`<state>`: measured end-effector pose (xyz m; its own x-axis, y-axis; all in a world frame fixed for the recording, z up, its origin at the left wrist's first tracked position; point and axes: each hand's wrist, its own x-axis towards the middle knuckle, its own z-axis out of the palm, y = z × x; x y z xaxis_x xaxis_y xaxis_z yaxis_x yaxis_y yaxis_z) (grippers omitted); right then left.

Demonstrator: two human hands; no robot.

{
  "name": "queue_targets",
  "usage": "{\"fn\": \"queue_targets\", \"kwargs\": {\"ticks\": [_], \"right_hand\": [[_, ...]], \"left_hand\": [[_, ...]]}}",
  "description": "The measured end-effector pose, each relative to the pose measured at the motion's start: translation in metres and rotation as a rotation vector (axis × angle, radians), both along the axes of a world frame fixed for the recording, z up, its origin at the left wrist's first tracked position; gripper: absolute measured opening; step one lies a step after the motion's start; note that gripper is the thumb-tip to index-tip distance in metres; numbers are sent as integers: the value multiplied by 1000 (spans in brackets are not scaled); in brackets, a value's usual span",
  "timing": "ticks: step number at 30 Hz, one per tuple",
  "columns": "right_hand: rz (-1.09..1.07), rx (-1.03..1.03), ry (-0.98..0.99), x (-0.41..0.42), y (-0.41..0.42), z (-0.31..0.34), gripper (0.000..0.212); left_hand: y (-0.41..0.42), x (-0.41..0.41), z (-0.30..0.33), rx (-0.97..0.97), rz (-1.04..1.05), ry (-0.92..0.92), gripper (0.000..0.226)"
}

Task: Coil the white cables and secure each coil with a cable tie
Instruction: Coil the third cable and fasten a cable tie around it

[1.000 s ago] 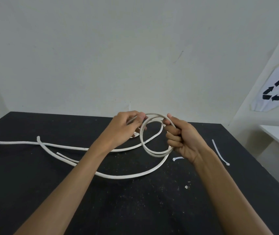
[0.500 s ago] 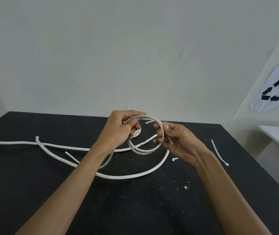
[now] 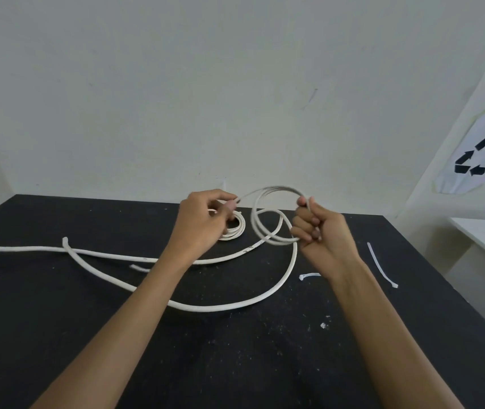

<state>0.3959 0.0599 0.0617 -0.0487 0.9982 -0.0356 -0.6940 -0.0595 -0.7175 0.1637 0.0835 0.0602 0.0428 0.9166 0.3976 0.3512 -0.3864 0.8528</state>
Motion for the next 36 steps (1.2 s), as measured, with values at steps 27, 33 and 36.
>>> {"fn": "queue_targets", "kwargs": {"ticks": [27, 33, 36], "right_hand": [[101, 135, -1107, -22, -6, -15, 41], [302, 2, -947, -24, -13, -10, 40], [270, -36, -844, -20, -11, -10, 41]], "left_hand": [[-9, 27, -12, 25, -242, 253, 19], [-6, 16, -19, 20, -155, 150, 29], [-5, 11, -26, 28, -106, 151, 19]]}}
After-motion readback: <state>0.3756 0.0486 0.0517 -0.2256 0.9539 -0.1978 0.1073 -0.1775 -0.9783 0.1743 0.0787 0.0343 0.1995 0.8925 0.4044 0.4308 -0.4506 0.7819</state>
